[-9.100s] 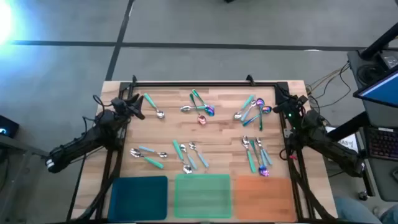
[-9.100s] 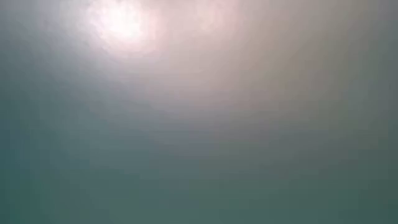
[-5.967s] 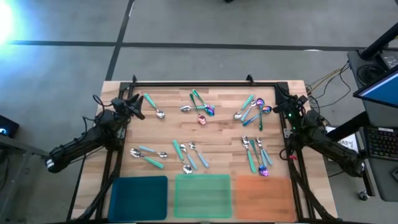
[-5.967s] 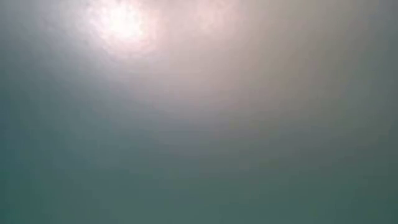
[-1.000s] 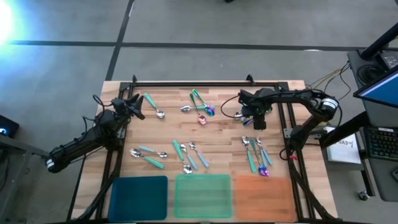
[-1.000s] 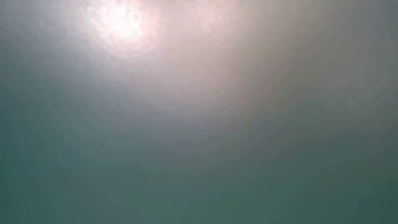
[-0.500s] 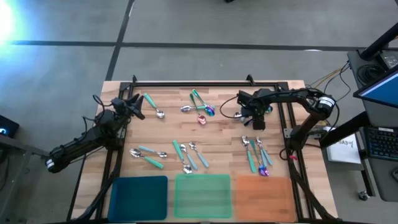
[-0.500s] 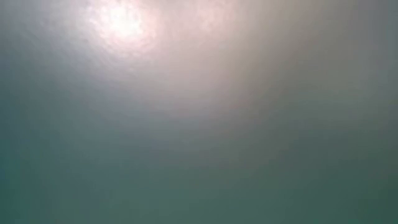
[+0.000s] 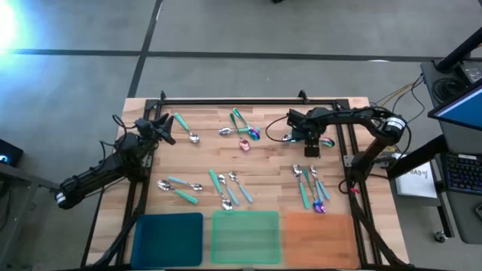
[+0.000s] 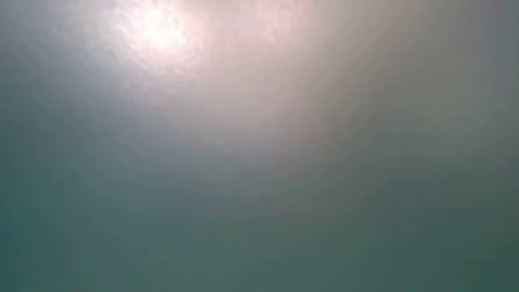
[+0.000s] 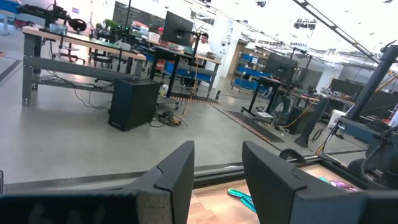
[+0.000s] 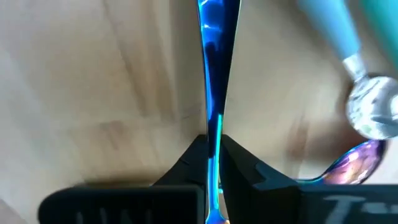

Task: Sort silverware by color (type)
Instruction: Put the blue spoon into the orange bin

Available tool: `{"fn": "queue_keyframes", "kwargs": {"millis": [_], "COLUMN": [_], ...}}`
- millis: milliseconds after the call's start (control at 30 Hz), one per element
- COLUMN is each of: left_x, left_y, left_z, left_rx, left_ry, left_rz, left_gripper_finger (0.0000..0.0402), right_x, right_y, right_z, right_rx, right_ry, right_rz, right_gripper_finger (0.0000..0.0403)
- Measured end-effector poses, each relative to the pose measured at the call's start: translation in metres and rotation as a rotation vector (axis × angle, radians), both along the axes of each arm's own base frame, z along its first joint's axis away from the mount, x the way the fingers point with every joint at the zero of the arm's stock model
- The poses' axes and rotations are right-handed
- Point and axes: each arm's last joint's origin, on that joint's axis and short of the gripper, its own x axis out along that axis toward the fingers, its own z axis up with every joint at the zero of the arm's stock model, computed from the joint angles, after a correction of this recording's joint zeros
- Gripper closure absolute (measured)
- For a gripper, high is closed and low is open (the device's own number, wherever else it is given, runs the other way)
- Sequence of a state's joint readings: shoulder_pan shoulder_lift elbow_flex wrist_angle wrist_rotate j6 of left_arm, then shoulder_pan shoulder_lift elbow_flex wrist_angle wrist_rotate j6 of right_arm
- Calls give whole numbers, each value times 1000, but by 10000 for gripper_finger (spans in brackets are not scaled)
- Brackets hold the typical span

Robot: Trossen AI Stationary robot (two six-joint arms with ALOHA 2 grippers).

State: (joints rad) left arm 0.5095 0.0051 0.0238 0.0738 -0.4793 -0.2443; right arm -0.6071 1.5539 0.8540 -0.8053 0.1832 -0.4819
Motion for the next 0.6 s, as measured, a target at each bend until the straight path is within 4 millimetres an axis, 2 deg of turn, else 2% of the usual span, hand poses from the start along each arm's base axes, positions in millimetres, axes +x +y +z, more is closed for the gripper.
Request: {"fn": "queue_keyframes", "kwargs": {"millis": [167,367,500,600], "left_x": [0,0,0,0], "left_y": [0,0,0,0], "left_z": [0,0,0,0], "left_rx": [0,0,0,0], "left_ry": [0,-1,0,0], "left_rz": [-1,0,-1,0], "left_gripper_finger": [281,281,281,281], "right_x": [10,12,9,8], "right_y": [-7,-8,6,24], "right_z": [27,61,78,90], "right_rx": [-77,-79,61,150], "right_ry": [-108,-173,-180,-215], "right_rz": [-27,-247,-331,-349], "right_gripper_finger": [390,390,390,390]}}
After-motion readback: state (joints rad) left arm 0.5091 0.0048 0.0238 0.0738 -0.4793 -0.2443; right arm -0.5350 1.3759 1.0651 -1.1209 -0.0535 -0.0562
